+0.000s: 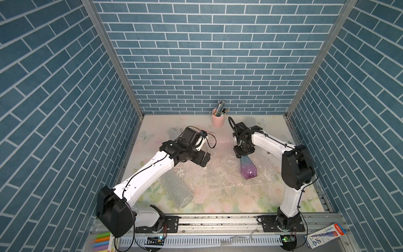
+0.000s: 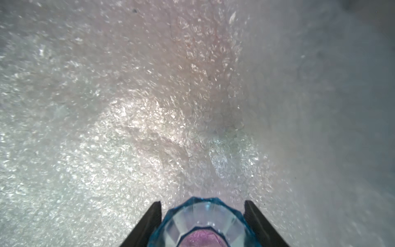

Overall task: Unwrap the vase from the bubble wrap
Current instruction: Pick up the vase from the bubble wrap.

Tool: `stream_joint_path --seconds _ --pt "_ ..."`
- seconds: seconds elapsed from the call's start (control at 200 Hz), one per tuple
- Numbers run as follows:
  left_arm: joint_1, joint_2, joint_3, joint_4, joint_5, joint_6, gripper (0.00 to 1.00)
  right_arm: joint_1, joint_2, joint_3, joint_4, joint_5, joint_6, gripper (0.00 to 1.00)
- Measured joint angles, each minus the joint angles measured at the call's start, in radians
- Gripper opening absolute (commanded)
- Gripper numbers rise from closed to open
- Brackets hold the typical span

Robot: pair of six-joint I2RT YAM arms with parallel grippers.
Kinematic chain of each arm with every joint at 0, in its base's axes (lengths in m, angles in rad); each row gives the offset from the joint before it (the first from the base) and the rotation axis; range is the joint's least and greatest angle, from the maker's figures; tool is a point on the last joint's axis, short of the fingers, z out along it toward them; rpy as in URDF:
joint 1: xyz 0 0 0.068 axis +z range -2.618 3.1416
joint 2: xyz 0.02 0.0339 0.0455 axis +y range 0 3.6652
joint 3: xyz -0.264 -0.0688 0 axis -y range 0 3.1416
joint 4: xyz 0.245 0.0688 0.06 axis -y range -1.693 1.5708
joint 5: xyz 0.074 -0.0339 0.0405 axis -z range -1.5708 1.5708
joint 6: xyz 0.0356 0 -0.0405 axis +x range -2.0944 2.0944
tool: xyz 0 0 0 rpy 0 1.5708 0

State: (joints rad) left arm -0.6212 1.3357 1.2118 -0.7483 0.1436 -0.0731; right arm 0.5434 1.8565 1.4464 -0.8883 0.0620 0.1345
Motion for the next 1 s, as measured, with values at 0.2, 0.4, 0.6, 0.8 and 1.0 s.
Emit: stream_joint_path --seconds 0.2,0.4,0.6,0.8,1.0 --pt "0.0 0.004 0.0 0.002 -0.001 -0.001 1.0 0.009 -0.164 -0.166 0.124 0.014 0.027 0.46" --pt "0.0 0.017 0.0 0.002 -0.005 -0.002 1.0 0.018 -0.321 -0.312 0.238 0.02 0.049 0.46" --pt "0.0 0.019 0.0 0.002 -0.011 -0.002 1.0 0.019 -0.493 -0.433 0.34 0.018 0.053 0.46" --pt "0.0 0.019 0.0 0.003 -0.011 -0.002 1.0 0.019 -0.602 -0.509 0.429 0.005 0.052 0.46" --pt "0.0 0.019 0.0 0.003 -0.011 -0.002 1.0 0.021 -0.633 -0.528 0.47 -0.002 0.052 0.46"
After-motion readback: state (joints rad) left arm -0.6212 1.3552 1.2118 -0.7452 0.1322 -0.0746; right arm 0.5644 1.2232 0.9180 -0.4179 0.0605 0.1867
